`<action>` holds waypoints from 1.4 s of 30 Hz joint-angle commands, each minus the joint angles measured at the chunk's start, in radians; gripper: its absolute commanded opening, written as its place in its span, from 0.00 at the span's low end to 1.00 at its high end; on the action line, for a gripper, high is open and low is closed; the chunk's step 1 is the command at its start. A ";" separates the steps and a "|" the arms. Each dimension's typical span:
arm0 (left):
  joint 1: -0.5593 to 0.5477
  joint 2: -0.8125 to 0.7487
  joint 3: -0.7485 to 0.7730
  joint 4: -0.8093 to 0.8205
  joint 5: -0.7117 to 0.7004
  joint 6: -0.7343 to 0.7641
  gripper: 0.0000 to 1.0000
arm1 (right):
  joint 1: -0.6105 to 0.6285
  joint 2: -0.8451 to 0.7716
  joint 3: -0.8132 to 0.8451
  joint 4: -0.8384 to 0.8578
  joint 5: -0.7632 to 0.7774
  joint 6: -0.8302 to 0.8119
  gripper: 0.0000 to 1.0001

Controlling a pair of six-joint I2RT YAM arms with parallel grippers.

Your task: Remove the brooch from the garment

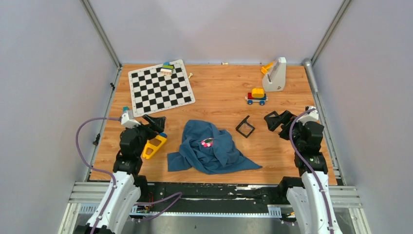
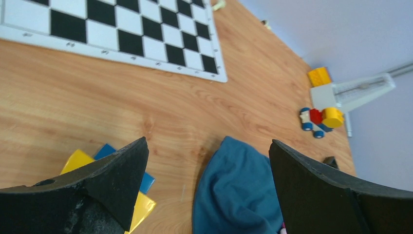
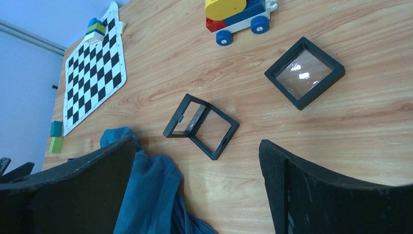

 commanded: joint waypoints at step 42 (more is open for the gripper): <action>-0.653 0.289 -0.006 0.481 0.069 0.603 0.77 | 0.992 0.597 0.311 -0.148 0.284 0.530 0.26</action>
